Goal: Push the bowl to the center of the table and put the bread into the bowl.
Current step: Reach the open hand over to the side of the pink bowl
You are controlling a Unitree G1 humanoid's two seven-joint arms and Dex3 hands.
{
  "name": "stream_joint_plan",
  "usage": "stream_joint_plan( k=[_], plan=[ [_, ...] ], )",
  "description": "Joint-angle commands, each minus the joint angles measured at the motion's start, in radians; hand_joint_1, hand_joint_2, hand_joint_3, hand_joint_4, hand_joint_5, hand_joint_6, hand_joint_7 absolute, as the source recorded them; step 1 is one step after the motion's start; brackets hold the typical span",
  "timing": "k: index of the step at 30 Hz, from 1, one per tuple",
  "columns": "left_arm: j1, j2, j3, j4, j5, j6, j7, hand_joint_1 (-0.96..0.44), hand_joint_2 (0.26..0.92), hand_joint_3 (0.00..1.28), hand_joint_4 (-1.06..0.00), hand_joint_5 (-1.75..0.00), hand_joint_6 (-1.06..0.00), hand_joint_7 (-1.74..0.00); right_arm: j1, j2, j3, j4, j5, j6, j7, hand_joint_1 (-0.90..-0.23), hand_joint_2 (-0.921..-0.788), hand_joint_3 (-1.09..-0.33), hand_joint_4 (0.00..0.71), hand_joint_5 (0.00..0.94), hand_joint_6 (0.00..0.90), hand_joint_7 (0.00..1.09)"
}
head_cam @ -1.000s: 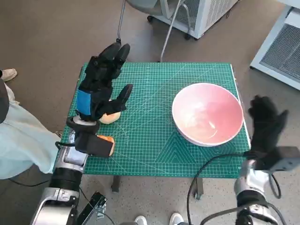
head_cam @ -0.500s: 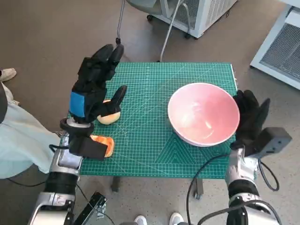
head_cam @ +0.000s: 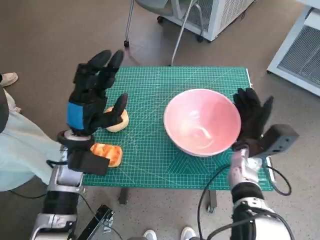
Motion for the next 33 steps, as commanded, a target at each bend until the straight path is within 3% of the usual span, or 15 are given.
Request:
stream_joint_plan(
  k=[1, 11, 20, 26, 33],
  plan=[
    [0.034, 0.008, 0.019, -0.065, -0.005, 0.035, -0.005, -0.01, 0.612, 0.91, -0.40, 0.00, -0.08, -0.78, -0.024, 0.038, 0.010, 0.022, -0.017, 0.042, -0.035, -0.499, -0.921, -0.687, 0.327, 0.024, 0.224, 0.61],
    [0.081, 0.009, 0.038, -0.145, 0.010, 0.088, 0.000, -0.01, 0.603, 0.93, -0.40, 0.00, -0.06, -0.82, -0.066, 0.079, 0.043, 0.031, -0.060, 0.095, -0.087, -0.501, -0.921, -0.711, 0.341, 0.022, 0.200, 0.64],
    [0.110, 0.008, 0.049, -0.194, 0.018, 0.117, -0.002, -0.01, 0.589, 0.96, -0.40, 0.00, -0.05, -0.82, -0.099, 0.100, 0.037, 0.035, -0.063, 0.144, -0.109, -0.501, -0.921, -0.748, 0.313, 0.004, 0.170, 0.62],
    [0.127, 0.008, 0.054, -0.212, 0.015, 0.126, -0.004, -0.02, 0.582, 0.97, -0.40, 0.00, -0.05, -0.82, -0.111, 0.094, 0.044, 0.035, -0.080, 0.166, -0.124, -0.510, -0.921, -0.752, 0.315, 0.005, 0.167, 0.62],
    [0.141, 0.016, 0.066, -0.216, -0.009, 0.123, -0.020, -0.04, 0.591, 0.95, -0.40, 0.00, -0.05, -0.81, -0.123, 0.057, 0.061, 0.023, -0.108, 0.148, -0.108, -0.524, -0.921, -0.754, 0.311, 0.002, 0.162, 0.62]
  ],
)
